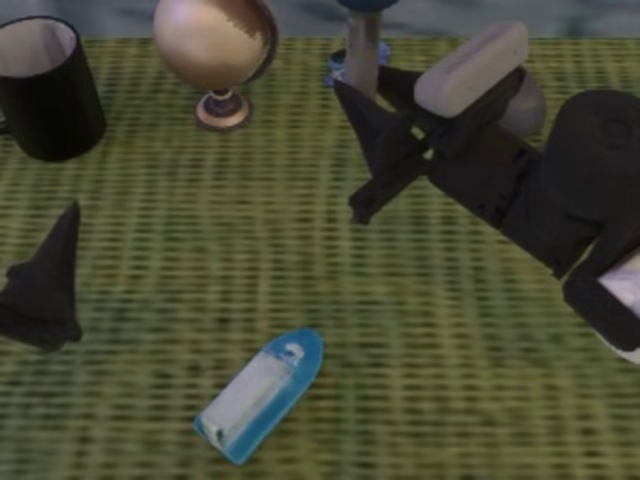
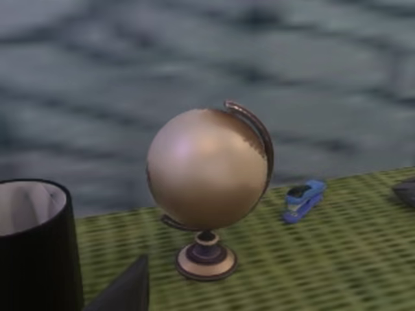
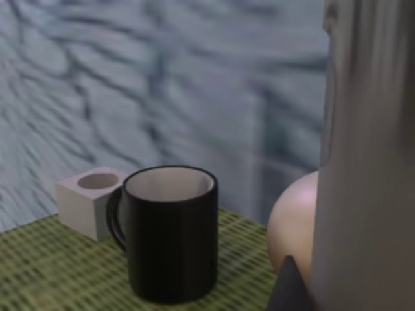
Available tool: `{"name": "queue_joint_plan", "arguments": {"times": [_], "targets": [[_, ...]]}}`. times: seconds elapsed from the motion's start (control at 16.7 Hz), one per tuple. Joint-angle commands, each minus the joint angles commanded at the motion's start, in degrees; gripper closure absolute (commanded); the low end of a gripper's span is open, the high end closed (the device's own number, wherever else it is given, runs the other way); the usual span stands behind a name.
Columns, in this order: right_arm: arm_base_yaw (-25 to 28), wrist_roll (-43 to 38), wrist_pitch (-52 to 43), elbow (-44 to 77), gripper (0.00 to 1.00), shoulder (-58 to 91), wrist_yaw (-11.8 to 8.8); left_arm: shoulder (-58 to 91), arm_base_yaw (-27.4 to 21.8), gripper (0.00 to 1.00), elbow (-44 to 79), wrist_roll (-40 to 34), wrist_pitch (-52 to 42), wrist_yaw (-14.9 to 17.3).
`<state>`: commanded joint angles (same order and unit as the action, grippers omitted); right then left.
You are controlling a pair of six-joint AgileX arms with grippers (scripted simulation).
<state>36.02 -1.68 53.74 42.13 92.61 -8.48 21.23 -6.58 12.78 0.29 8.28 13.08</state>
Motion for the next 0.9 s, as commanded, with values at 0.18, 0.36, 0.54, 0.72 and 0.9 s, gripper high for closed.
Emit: {"name": "queue_joint_plan", "arguments": {"times": [0.18,0.36,0.54,0.72,0.9], "targets": [[0.00,0.00,0.00,0.00,1.00,0.00,0.00,14.04,-3.69,0.00,8.37,0.18,5.69,7.56],[0.00,0.00,0.00,0.00,1.00,0.00,0.00,28.05,-7.31,0.00,16.55,0.49,11.30,14.91],[0.00,0.00,0.00,0.00,1.00,0.00,0.00,39.55,-10.30,0.00,23.06,0.80,15.66,20.99],[0.00,0.00,0.00,0.00,1.00,0.00,0.00,46.84,-12.28,0.00,26.98,0.98,18.18,25.00],[0.00,0.00,0.00,0.00,1.00,0.00,0.00,48.99,-12.88,0.00,28.08,1.01,18.83,26.23]]}}
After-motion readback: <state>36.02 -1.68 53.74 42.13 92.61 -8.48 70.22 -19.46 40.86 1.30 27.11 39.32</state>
